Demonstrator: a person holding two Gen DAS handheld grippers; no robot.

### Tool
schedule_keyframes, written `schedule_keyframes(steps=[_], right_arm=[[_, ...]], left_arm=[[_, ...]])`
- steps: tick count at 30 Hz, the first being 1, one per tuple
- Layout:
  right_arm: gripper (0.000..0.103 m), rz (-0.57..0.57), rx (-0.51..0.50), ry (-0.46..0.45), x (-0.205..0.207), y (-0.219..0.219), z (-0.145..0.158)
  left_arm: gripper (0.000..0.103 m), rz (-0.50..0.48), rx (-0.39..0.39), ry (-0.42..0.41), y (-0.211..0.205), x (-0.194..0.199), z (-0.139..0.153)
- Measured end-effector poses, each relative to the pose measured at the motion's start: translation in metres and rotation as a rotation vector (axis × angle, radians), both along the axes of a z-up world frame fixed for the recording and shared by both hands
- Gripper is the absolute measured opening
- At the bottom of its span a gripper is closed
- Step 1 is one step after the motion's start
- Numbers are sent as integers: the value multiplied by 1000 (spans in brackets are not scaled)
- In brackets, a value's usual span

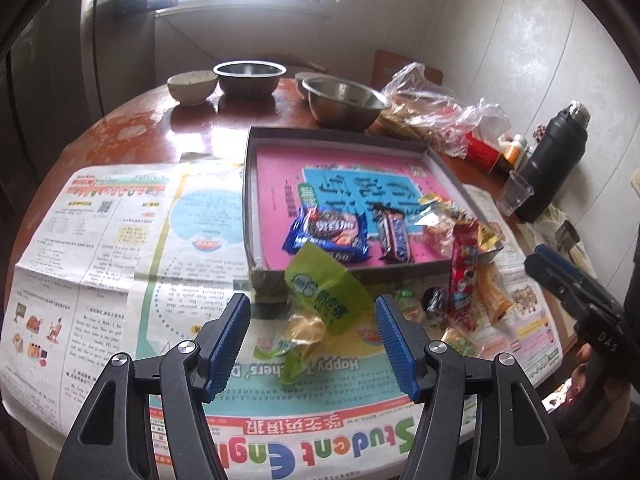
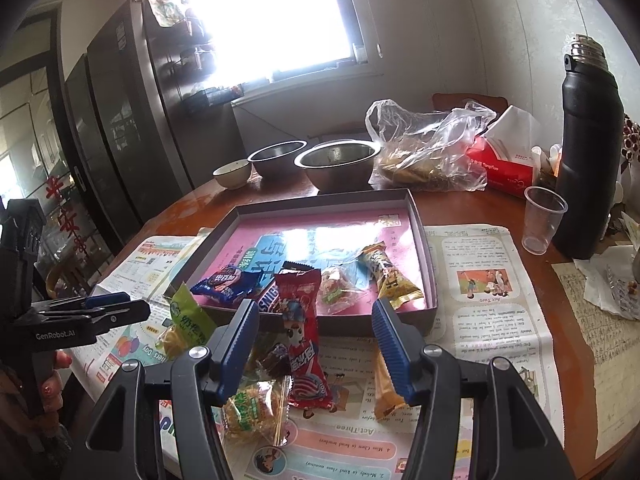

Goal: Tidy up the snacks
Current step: 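Move both open tools back from the tray to the snack pile beside it, then grasp the green milk-candy packet with the left tool while the right tool grasps the red ice-cream packet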

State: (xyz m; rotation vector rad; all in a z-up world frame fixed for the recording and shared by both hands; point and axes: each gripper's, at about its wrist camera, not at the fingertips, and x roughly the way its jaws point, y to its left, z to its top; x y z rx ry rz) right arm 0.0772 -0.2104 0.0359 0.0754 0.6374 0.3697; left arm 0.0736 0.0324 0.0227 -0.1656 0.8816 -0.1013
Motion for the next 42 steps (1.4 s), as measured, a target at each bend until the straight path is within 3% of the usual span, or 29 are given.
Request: schedule_keyframes(steps=[23, 33, 42], right_arm=[[58, 29, -52, 92, 12, 20, -48], [44, 22, -61, 118, 21, 24, -68], [42, 30, -58, 115, 23, 24, -74]], left_arm=[[67, -14, 26, 75, 2, 13, -40], [67, -35, 25, 94, -1, 18, -50], [66, -33, 34, 98, -1, 22, -59]])
